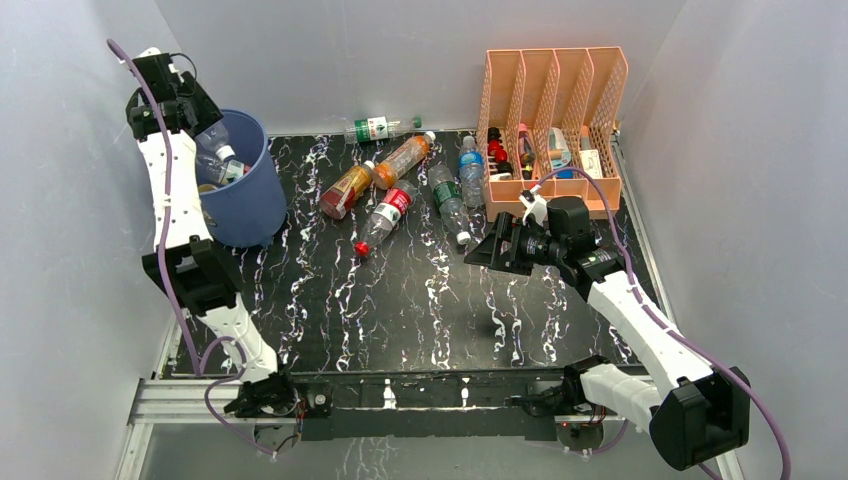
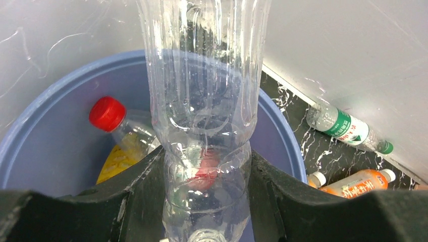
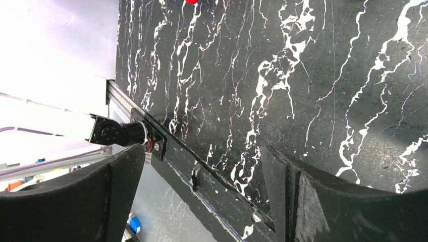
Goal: Put the plastic bottles in the bin
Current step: Place the plastic bottle in the trash bin, then pick up the plastic bottle at the center of the board.
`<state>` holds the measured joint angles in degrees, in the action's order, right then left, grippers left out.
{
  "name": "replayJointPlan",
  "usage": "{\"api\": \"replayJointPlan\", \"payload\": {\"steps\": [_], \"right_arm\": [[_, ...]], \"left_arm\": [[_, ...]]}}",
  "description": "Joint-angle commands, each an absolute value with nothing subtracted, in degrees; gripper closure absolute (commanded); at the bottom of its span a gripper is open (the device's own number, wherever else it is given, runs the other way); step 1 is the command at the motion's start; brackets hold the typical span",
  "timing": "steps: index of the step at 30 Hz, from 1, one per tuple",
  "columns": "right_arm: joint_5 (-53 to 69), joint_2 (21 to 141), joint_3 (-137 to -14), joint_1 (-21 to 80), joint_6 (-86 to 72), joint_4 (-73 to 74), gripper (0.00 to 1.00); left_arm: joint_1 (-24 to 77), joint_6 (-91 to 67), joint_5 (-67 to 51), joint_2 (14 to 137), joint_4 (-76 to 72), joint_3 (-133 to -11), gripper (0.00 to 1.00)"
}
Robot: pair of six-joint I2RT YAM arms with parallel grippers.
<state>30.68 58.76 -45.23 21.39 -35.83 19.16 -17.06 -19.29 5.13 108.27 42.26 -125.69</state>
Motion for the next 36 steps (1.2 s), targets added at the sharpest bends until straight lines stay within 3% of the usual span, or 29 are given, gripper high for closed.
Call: {"api": "replayJointPlan", "payload": {"steps": [1,9,11,12,13,15,17,29,31,33,36], "right_arm": [[31.8,58.1,-47.3,21.1,-35.9,17.0,0.02],[31.6,57.9,-47.3,21.1,-35.9,17.3,0.02],[31.6,58.0,-47.2,21.0,-35.9,17.2,0.02],[31.7,58.0,-47.1,21.1,-18.0,17.0,0.02],[31.8,58.1,-47.0,21.0,-33.9,16.8,0.02],[31.7,58.1,-46.8,21.1,-36.1,16.6,0.02],[31.8,58.2,-46.5,21.0,-36.1,16.3,0.02],[32.5,59.3,-46.5,21.1,-35.9,15.0,0.03],[32.8,59.6,-46.9,21.1,-35.9,14.8,0.08],[33.0,59.8,-47.2,21.1,-35.9,14.6,0.22],[33.2,60.3,-47.8,21.1,-36.0,14.4,0.56]], "left_arm": [[-17.1,-19.9,4.0,110.9,42.9,-130.8,0.65],[-17.1,-20.7,1.9,113.4,44.1,-136.3,0.55],[-17.1,-21.0,1.2,113.4,44.3,-136.7,0.42],[-17.1,-21.0,0.8,113.2,44.2,-136.4,0.33],[-17.1,-21.1,0.6,112.8,44.5,-136.0,0.26],[-17.1,-21.0,0.0,111.5,44.4,-134.5,0.17],[-17.1,-21.1,-0.1,110.0,44.5,-133.3,0.02],[-17.1,-21.0,-4.8,101.2,52.5,-133.6,0.02],[-17.1,-20.8,-8.3,98.6,53.1,-132.4,0.02],[-17.0,-20.4,-10.7,95.9,53.4,-130.7,0.02],[-16.9,-20.1,-14.3,92.4,53.6,-128.3,0.02]]}}
